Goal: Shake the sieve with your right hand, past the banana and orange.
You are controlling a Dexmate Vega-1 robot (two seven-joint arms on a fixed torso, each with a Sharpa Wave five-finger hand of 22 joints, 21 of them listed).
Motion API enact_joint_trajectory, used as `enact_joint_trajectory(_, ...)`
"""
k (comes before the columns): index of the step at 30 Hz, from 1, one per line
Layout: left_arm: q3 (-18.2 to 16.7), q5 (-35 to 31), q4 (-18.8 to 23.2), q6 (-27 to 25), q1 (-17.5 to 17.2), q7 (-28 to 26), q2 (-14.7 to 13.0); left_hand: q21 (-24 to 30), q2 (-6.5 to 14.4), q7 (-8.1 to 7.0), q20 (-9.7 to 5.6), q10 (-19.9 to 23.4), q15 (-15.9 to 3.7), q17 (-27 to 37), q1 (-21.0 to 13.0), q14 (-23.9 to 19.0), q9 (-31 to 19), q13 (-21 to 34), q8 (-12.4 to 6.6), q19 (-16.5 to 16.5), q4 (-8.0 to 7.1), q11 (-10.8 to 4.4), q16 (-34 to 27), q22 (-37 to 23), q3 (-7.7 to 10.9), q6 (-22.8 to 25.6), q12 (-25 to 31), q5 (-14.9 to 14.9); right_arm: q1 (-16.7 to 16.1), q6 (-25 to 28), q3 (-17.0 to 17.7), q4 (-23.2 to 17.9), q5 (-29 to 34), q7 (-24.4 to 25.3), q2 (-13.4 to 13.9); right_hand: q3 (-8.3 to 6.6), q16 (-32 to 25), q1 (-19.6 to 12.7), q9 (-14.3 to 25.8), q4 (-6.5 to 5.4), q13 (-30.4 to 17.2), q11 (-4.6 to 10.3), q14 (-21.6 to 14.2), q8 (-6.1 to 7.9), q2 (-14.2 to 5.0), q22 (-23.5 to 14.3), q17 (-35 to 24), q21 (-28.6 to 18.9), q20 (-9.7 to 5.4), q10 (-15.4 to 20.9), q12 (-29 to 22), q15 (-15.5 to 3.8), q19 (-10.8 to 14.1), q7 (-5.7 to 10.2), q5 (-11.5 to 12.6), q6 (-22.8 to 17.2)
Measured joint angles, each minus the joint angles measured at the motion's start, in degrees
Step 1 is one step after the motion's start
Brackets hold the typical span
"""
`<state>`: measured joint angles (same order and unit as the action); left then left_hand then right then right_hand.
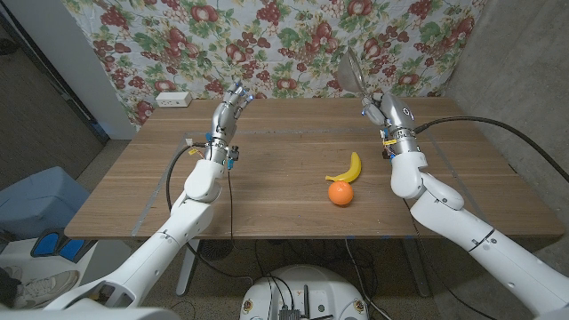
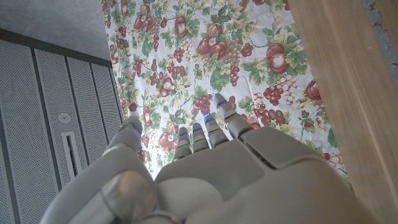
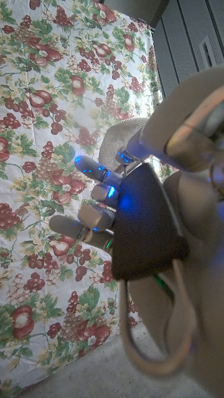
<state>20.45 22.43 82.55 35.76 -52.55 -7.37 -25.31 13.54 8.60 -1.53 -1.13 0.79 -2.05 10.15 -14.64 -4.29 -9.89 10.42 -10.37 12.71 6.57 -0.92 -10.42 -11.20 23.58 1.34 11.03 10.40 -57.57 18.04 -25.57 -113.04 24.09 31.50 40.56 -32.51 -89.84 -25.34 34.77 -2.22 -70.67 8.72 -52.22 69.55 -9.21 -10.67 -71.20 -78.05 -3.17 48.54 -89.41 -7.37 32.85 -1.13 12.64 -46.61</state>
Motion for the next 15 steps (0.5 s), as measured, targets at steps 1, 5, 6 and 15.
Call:
enact_joint_trajectory(1, 0.00, 0.00, 0.00, 0.00, 0.00, 0.00, 0.00, 0.00, 0.00, 0.00, 0.00, 0.00, 0.00, 0.00, 0.00, 0.00, 0.00, 0.00, 0.00, 0.00, 0.00, 0.00, 0.00, 0.00, 0.00, 0.00, 0.00, 0.00, 0.06, 0.00, -0.07, 0.05, 0.00, 0.00, 0.07, 0.00, 0.00, 0.00, 0.00, 0.00, 0.00, 0.00, 0.00, 0.00, 0.00, 0.00, 0.00, 0.00, 0.00, 0.00, 0.00, 0.00, 0.00, 0.00, -0.18, 0.00)
enact_joint_trajectory(5, 0.00, 0.05, 0.00, -0.06, 0.00, 0.08, 0.00, 0.00, -0.15, 0.00, 0.00, 0.00, 0.00, 0.00, 0.15, 0.00, 0.00, 0.00, 0.00, 0.00, 0.00, 0.00, 0.00, 0.00, 0.00, 0.00, 0.00, 0.00, 0.61, 0.00, -0.78, 0.48, 0.00, 0.00, 0.67, 0.00, 0.00, 0.00, -0.05, 0.00, 0.00, 0.00, 0.00, 0.46, 0.00, 0.00, 0.00, 0.00, 0.00, 0.00, 0.00, 0.00, 0.00, 0.00, -0.44, 0.00)
enact_joint_trajectory(6, 0.00, 0.06, 0.00, -0.08, 0.00, 0.09, 0.00, 0.00, -0.30, 0.00, 0.00, 0.00, 0.00, 0.00, 0.30, 0.00, 0.00, 0.00, 0.00, 0.00, 0.00, 0.00, 0.00, 0.00, 0.00, 0.00, 0.00, 0.00, 0.67, 0.00, -0.85, 0.54, 0.00, 0.00, 0.73, 0.00, 0.00, 0.00, -0.22, 0.00, 0.01, 0.00, 0.00, 0.46, 0.00, 0.00, 0.00, 0.00, 0.00, 0.00, 0.00, 0.00, 0.00, 0.00, -0.44, 0.00)
enact_joint_trajectory(15, 0.20, 0.19, -0.83, -0.25, 0.66, 0.18, 0.24, 0.00, -0.07, 0.00, 0.00, 0.00, 0.00, 0.00, 0.52, 0.00, 0.00, 0.00, 0.00, 0.00, 0.02, 0.00, 0.00, 0.00, 0.49, 0.00, 0.00, 0.00, 2.40, -0.94, -3.28, 1.89, 5.43, -1.45, 2.59, 0.00, 0.00, 0.00, -0.53, 0.00, 0.02, 0.00, 0.00, 0.46, 0.00, -0.01, 0.00, 0.00, 0.00, 0.01, 0.01, 0.00, 0.00, -0.08, -0.44, 0.73)
